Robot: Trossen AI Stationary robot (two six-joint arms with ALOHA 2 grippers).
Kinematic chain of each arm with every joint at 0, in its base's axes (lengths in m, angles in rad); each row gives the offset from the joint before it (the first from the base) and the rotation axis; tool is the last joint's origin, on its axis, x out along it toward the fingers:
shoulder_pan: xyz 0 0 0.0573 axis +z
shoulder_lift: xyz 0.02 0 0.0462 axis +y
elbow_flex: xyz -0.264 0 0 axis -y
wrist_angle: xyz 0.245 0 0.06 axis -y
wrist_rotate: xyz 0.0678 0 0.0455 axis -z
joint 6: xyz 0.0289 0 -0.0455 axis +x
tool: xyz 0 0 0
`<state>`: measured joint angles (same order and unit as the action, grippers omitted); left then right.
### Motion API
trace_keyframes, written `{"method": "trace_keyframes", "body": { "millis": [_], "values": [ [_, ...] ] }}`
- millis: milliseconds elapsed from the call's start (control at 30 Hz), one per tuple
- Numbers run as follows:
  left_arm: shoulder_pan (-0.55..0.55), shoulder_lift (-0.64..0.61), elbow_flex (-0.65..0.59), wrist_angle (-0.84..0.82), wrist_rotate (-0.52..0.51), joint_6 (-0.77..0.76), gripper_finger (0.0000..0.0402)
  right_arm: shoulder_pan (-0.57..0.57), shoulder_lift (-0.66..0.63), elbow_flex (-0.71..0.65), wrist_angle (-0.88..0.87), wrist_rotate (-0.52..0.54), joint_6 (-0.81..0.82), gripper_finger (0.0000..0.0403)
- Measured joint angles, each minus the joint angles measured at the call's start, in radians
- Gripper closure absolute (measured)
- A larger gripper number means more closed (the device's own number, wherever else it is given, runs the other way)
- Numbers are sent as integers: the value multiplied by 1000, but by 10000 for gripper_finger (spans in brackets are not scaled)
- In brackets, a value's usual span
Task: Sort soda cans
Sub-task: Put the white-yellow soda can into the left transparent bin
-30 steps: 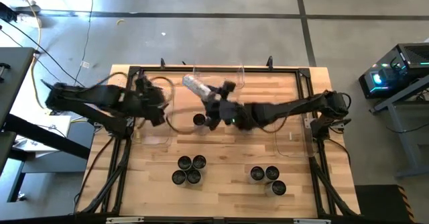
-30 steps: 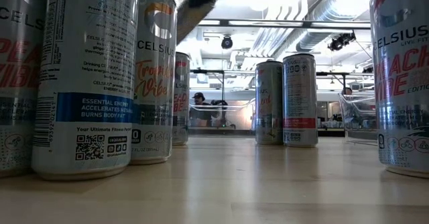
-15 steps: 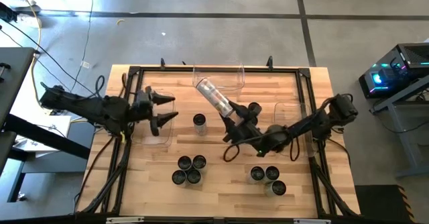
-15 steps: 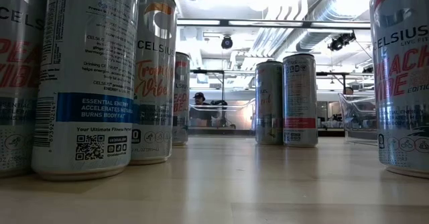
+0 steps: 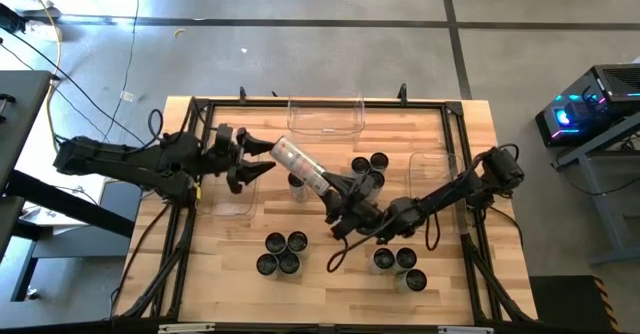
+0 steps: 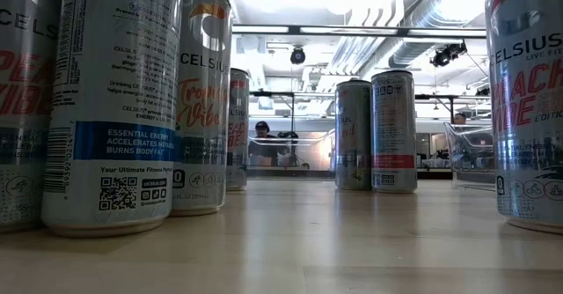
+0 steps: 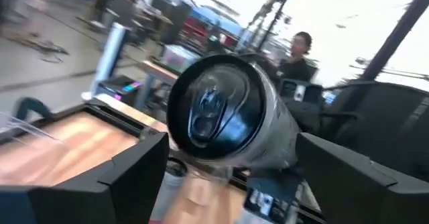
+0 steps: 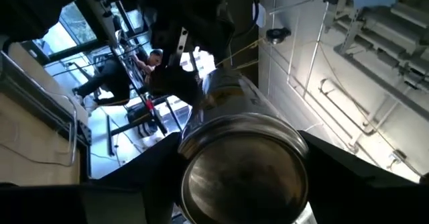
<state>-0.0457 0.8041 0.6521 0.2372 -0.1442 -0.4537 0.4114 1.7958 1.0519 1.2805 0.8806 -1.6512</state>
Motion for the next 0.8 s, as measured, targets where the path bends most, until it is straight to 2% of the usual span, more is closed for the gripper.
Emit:
{"method": "trace_keyframes", "body": {
  "millis": [133,300,467,800],
  "values": [
    [74,4,-1,1,175,-49,59,1,0,0,-9,-27,-7,161],
    [132,4,-1,23,267,-82,55,-1,0,0,-92,-28,27,161],
    [177,4,-1,22,392,-124,55,0,0,0,-96,-30,28,161],
    [182,53,0,14,451,-201,57,-22,0,0,-113,-35,38,161]
  ]
}}
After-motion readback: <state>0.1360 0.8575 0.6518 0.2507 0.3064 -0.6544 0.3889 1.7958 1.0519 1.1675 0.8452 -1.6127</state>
